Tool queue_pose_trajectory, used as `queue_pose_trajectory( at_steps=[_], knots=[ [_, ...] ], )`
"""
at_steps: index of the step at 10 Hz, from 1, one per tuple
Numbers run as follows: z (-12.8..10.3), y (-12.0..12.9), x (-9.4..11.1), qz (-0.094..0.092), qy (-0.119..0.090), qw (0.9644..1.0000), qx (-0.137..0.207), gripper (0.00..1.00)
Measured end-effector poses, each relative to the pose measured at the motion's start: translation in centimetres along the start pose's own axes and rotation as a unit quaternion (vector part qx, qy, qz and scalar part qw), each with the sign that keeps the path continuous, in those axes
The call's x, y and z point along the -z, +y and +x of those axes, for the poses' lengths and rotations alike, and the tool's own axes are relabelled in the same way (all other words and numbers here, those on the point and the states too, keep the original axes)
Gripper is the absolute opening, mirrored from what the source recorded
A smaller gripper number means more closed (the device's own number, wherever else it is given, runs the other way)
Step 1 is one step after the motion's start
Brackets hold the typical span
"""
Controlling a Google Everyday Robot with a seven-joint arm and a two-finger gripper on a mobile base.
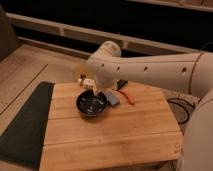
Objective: Wipe the white sponge on the table
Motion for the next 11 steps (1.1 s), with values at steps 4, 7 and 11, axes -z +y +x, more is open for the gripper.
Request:
queue_pose_trajectory(
  at_steps=[4, 7, 11],
  knots=[
    [-0.3, -7.0, -2.0, -0.058, -0.006, 0.9938, 0.095, 0.65],
    [-0.7, -11.1, -2.9, -0.097, -0.033, 0.9855, 0.135, 0.65],
    [-1.0, -12.4, -3.9, -0.106, -0.04, 0.9825, 0.148, 0.65]
  ],
)
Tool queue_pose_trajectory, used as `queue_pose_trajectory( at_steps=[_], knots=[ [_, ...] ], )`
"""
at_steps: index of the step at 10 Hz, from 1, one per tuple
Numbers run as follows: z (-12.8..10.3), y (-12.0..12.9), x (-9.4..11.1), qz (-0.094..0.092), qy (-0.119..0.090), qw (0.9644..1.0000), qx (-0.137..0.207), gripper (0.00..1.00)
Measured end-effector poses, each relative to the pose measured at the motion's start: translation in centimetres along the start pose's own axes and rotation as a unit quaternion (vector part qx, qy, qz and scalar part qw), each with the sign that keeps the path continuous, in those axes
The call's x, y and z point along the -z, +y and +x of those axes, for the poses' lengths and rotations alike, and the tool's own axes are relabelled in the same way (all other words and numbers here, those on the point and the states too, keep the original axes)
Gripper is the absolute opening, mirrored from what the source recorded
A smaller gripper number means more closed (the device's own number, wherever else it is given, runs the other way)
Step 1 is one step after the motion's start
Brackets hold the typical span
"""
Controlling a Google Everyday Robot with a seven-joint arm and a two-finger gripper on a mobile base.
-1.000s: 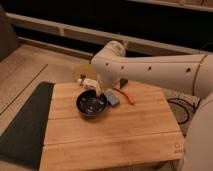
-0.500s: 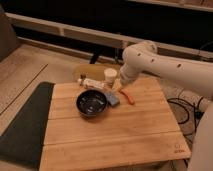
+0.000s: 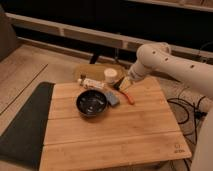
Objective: Wipe the white sponge on the table
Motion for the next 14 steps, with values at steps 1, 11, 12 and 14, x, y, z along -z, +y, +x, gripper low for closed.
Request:
queue_pose_trajectory(
  at_steps=[1, 11, 12, 14],
  knots=[
    [-0.2, 0.4, -1.2, -0.004, 0.009, 0.9999, -0.002, 0.65],
    [-1.4, -1.7, -11.2, -0.082, 0.05, 0.9952, -0.022, 0.65],
    [-1.4, -1.8, -12.2, -0.091, 0.054, 0.9942, -0.022, 0.65],
    [-1.3, -2.1, -13.9, -0.106, 0.066, 0.992, -0.018, 0.65]
  ],
)
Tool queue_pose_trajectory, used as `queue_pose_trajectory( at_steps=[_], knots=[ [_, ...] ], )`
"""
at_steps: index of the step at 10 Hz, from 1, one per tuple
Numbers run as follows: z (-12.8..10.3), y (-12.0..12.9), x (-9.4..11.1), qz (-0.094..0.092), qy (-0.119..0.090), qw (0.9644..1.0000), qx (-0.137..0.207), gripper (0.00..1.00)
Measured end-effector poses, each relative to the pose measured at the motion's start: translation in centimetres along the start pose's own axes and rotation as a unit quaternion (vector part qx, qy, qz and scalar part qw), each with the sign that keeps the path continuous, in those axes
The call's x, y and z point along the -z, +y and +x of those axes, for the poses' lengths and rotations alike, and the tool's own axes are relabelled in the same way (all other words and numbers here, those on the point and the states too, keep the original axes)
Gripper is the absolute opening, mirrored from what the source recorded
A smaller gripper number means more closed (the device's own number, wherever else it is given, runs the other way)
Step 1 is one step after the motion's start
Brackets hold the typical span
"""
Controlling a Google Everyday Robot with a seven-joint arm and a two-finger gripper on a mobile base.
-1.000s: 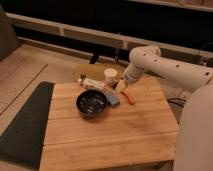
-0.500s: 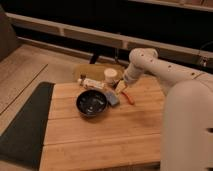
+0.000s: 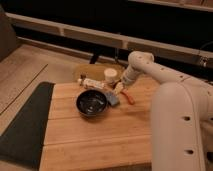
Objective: Wipe the white sponge on the table
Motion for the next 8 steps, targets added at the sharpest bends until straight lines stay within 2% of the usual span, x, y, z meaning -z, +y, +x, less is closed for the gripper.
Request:
queue_pose_trajectory(
  at_steps=[3, 5, 8],
  knots=[
    [-1.5, 0.0, -1.8, -0.023, 0.003, 0.9997, 0.008, 0.65],
    [-1.7, 0.3, -3.1, -0.039, 0.013, 0.9991, 0.012, 0.65],
    [-1.7, 0.3, -3.2, -0.041, 0.014, 0.999, 0.011, 0.65]
  ],
)
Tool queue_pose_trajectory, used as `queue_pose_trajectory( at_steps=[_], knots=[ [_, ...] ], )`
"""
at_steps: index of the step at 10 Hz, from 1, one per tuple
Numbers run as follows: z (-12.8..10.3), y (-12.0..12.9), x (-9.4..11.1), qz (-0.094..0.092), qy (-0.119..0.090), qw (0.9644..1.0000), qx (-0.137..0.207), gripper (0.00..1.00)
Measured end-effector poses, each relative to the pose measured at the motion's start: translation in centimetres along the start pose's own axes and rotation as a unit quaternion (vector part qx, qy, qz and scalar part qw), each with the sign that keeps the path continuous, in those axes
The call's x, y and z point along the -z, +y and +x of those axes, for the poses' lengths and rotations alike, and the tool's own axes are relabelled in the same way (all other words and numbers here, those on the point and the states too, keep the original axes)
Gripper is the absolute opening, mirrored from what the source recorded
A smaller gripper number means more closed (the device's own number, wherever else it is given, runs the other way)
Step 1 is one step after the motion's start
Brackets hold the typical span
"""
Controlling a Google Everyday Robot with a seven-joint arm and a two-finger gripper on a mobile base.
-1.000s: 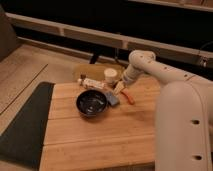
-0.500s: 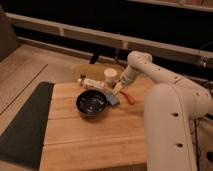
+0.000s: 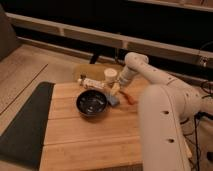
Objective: Wipe the white sponge on the table
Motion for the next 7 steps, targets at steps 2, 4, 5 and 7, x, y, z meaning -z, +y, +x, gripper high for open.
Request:
queue_pose_trajectory(
  at_steps=[2, 4, 5, 7],
  knots=[
    [0.1, 0.0, 0.0, 0.001, 0.001, 1.0, 0.001, 0.65],
    [-0.1, 0.7, -0.3, 0.011, 0.008, 0.9998, 0.014, 0.65],
    [-0.3, 1.3, -0.8, 0.017, 0.018, 0.9994, 0.025, 0.65],
    [-0.2, 1.7, -1.2, 0.027, 0.031, 0.9988, 0.027, 0.65]
  ],
)
